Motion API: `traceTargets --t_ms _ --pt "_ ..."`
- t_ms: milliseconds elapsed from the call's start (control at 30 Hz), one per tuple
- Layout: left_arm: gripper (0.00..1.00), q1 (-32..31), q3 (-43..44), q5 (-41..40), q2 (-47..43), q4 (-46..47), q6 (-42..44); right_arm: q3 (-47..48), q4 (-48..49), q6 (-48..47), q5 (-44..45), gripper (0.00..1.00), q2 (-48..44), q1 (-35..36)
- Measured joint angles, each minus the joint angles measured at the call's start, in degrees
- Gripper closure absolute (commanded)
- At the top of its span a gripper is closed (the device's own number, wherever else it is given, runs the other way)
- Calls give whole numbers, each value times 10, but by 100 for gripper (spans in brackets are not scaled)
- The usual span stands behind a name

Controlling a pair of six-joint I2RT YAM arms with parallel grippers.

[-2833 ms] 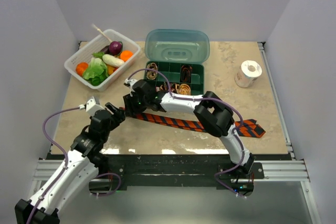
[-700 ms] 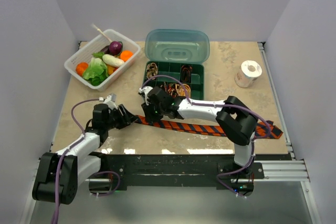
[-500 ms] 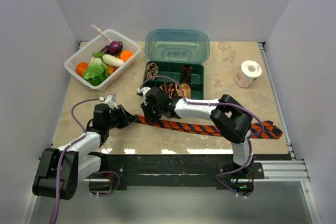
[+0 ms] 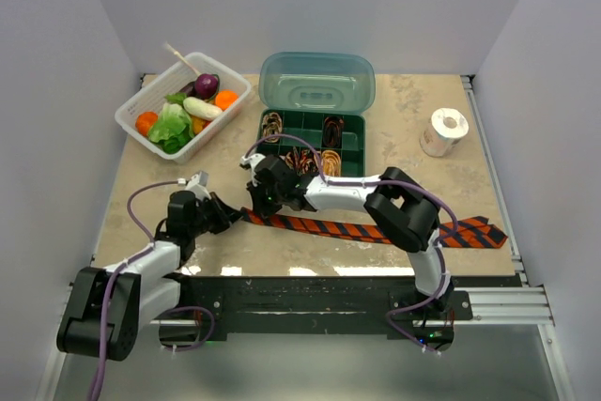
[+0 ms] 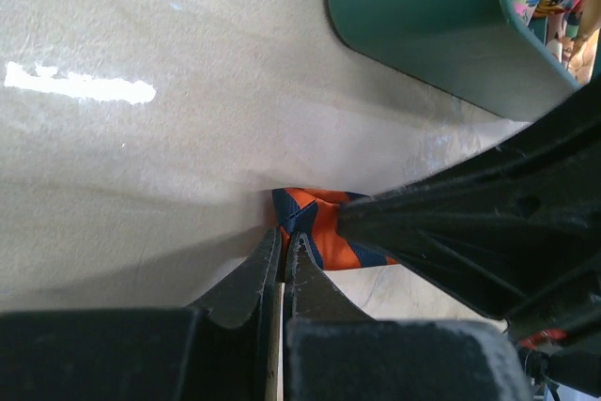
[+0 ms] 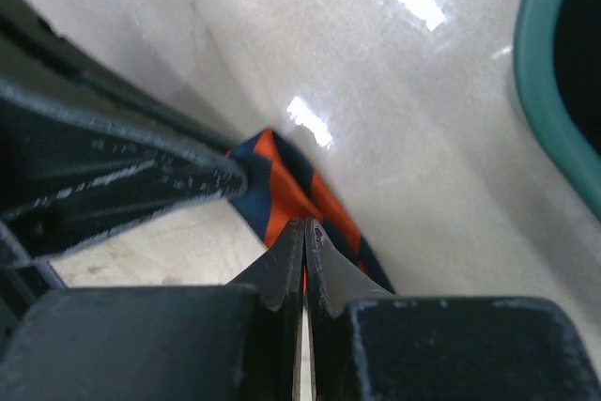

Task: Roll the ties
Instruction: Roll the tie at the center of the board.

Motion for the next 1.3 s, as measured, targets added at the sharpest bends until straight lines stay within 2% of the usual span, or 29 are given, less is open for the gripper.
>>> traceTargets --t_ms 433,967,1300 --pt "100 -4 -5 -49 -140 -104 -19 14 26 2 1 98 30 4" --pt "100 -33 33 -109 -211 -215 -24 26 36 28 -4 98 41 27" --pt "100 -57 37 -118 -217 -223 -24 26 37 51 -4 99 42 29"
